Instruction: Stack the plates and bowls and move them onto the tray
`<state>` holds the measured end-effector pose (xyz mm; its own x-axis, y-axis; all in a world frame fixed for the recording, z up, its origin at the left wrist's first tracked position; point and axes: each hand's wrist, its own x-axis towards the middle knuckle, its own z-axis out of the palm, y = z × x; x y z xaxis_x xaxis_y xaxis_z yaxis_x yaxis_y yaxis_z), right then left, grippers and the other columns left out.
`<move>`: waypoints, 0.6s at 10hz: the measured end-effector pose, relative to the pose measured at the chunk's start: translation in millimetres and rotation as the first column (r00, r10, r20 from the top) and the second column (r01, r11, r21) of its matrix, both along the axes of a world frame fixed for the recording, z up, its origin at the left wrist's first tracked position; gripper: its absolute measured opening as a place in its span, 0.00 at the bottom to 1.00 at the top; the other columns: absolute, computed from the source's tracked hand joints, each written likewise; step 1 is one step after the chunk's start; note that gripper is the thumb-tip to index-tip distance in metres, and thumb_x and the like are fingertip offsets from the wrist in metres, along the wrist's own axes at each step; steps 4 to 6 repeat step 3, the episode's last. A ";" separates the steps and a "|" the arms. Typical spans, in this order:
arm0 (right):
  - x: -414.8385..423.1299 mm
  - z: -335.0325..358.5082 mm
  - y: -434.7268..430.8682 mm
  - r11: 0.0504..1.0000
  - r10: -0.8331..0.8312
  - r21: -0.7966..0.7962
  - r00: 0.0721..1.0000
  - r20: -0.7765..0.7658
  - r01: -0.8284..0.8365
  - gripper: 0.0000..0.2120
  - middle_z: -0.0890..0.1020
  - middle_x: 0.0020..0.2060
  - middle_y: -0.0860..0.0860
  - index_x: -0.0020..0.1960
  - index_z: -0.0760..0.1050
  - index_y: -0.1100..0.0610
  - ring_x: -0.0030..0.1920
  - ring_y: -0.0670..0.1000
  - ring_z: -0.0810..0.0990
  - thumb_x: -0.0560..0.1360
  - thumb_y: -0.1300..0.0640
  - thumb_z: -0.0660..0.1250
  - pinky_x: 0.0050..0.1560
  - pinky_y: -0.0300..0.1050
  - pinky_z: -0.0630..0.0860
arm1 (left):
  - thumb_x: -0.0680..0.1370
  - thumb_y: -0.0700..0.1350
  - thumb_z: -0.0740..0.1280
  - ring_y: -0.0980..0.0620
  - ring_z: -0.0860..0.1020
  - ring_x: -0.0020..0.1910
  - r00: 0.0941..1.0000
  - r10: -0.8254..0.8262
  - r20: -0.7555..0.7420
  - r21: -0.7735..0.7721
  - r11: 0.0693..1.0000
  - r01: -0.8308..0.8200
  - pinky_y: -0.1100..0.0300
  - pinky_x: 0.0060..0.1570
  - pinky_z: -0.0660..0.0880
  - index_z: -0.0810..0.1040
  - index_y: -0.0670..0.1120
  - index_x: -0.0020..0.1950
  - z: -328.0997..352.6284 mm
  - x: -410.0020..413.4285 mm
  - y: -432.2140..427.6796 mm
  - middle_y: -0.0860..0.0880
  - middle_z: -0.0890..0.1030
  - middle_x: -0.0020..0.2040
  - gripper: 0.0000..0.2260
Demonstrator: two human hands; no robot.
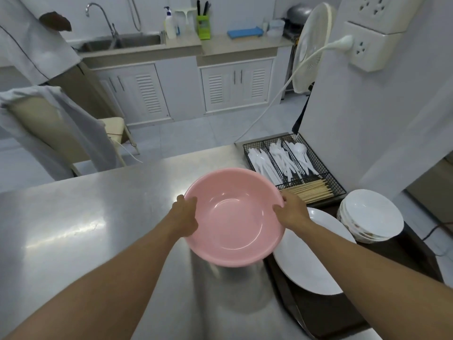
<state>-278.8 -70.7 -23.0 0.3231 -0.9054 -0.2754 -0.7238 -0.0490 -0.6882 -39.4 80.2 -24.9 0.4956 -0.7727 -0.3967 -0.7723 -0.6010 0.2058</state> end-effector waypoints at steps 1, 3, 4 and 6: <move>-1.3 19.5 3.7 0.999 0.023 -0.026 1.000 -0.020 -0.023 0.20 0.78 0.64 0.61 0.69 0.71 0.64 0.64 0.62 0.76 0.79 0.58 0.65 0.61 0.53 0.73 | 0.76 0.44 0.62 0.38 0.70 0.62 0.988 -0.133 0.078 -0.004 0.991 0.133 0.48 0.60 0.73 0.64 0.44 0.72 14.5 1.7 -13.9 0.40 0.65 0.66 0.24; -8.3 71.7 10.3 0.967 -0.043 -0.252 0.999 -0.031 0.034 0.28 0.79 0.65 0.56 0.67 0.74 0.58 0.67 0.60 0.75 0.77 0.40 0.60 0.66 0.55 0.72 | 0.81 0.52 0.58 0.39 0.63 0.74 0.915 -0.339 0.218 -0.180 0.907 0.380 0.46 0.72 0.63 0.60 0.44 0.77 78.7 -16.9 -46.8 0.40 0.63 0.76 0.26; -8.3 71.7 10.3 0.967 -0.043 -0.252 0.999 -0.031 0.034 0.28 0.79 0.65 0.56 0.67 0.74 0.58 0.67 0.60 0.75 0.77 0.40 0.60 0.66 0.55 0.72 | 0.81 0.52 0.58 0.39 0.63 0.74 0.915 -0.339 0.218 -0.180 0.907 0.380 0.46 0.72 0.63 0.60 0.44 0.77 78.7 -16.9 -46.8 0.40 0.63 0.76 0.26; -8.3 71.7 10.3 0.967 -0.043 -0.252 0.999 -0.031 0.034 0.28 0.79 0.65 0.56 0.67 0.74 0.58 0.67 0.60 0.75 0.77 0.40 0.60 0.66 0.55 0.72 | 0.81 0.52 0.58 0.39 0.63 0.74 0.915 -0.339 0.218 -0.180 0.907 0.380 0.46 0.72 0.63 0.60 0.44 0.77 78.7 -16.9 -46.8 0.40 0.63 0.76 0.26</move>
